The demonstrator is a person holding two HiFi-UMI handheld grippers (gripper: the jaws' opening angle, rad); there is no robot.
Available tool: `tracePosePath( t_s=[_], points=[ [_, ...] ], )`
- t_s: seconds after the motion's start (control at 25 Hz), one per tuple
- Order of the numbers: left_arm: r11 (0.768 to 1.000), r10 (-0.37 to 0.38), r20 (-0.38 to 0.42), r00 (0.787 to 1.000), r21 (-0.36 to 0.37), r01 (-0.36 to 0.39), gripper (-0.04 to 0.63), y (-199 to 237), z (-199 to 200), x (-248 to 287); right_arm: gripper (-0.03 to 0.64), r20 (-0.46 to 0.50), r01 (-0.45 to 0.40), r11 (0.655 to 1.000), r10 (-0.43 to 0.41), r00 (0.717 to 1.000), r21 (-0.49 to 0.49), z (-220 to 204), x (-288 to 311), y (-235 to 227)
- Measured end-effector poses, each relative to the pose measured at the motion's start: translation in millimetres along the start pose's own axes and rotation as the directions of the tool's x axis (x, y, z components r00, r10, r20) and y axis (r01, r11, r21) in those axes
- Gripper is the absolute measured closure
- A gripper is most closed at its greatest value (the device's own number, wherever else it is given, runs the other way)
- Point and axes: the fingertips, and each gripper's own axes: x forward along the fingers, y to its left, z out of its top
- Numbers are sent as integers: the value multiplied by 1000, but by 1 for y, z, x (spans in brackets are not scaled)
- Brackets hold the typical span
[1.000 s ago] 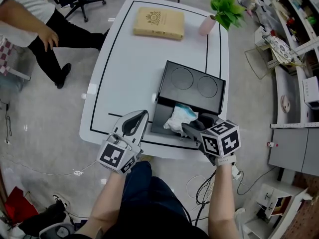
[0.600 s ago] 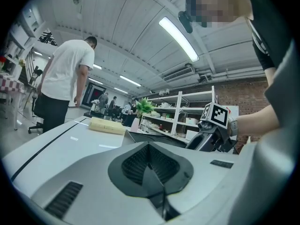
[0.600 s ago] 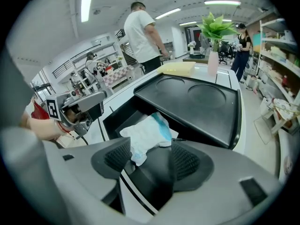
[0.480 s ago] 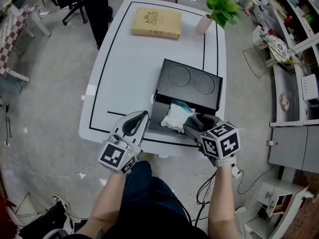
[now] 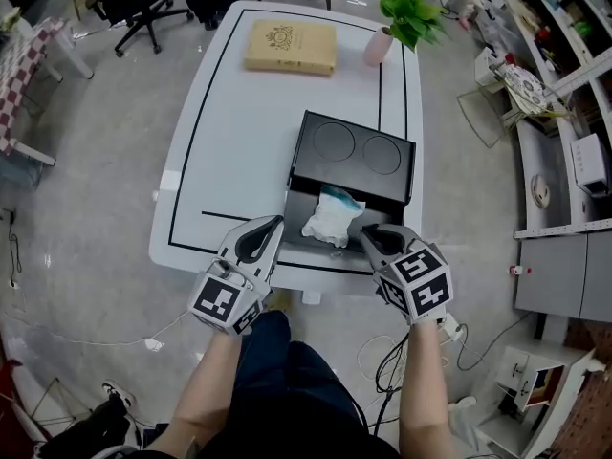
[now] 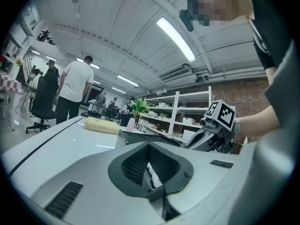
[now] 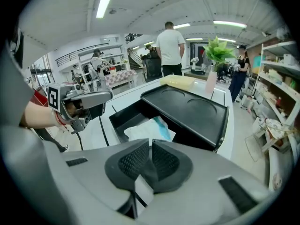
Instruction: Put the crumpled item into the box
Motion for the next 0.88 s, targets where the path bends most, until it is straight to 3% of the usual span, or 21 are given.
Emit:
tracePosePath(
  t_s=[0.08,0.36,0.6,0.72,0.88],
  points=[
    [1000,2,-4,1000,3,-2,595,-3,-1,-3,609,33,10,1000,-10,999,-14,4,-6,4],
    [1000,-4,-4,1000,6,4,594,-17,-6,-18,611,165,6,1000,-4,986,-6,12,-26,26],
    [1000,0,8,1000,20,0,595,-33,-1,-34,612,339,12,997,-37,940,77,18,-61,35],
    [999,-1,10,1000,35,0,594,-43,2,-45,612,419,33,992,-82,904,122,18,-83,40],
    [999,-5,19,1000,48,4,595,-56,7,-60,612,485,44,986,-117,867,159,11,-105,52]
  ],
)
